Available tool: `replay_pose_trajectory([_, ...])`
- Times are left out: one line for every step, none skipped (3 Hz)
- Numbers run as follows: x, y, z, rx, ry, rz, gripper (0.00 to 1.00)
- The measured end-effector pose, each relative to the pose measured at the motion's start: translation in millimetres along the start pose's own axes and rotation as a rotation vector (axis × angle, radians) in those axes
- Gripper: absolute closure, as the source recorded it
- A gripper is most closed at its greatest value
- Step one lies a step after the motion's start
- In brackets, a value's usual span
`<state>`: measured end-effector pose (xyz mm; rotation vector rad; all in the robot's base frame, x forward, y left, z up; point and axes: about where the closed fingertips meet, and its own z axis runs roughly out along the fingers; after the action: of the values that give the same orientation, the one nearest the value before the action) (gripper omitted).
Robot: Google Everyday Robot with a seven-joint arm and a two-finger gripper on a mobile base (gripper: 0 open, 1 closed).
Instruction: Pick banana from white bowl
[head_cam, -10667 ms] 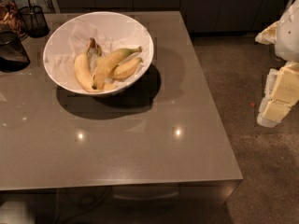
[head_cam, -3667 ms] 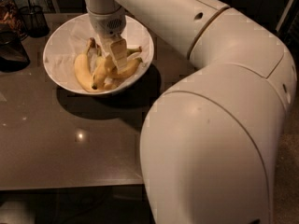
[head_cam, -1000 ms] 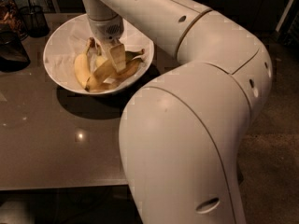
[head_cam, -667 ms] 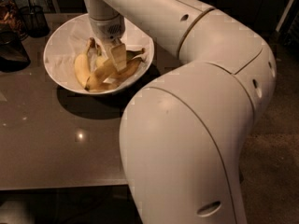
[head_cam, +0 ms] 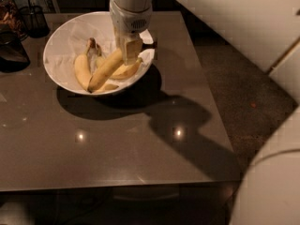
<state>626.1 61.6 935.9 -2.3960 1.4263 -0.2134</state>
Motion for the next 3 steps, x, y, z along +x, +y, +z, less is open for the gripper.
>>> replay_pose_trajectory([-1.5,8.4,-29.5,0.099,-0.066,0.009,1.00])
replay_pose_trajectory([-12.9,28.1,-62.2,0.221,-0.159,-0.026,1.00])
replay_pose_trajectory([-8.8,21.6,-68.8,0.273,-0.185,-0.012,1.00])
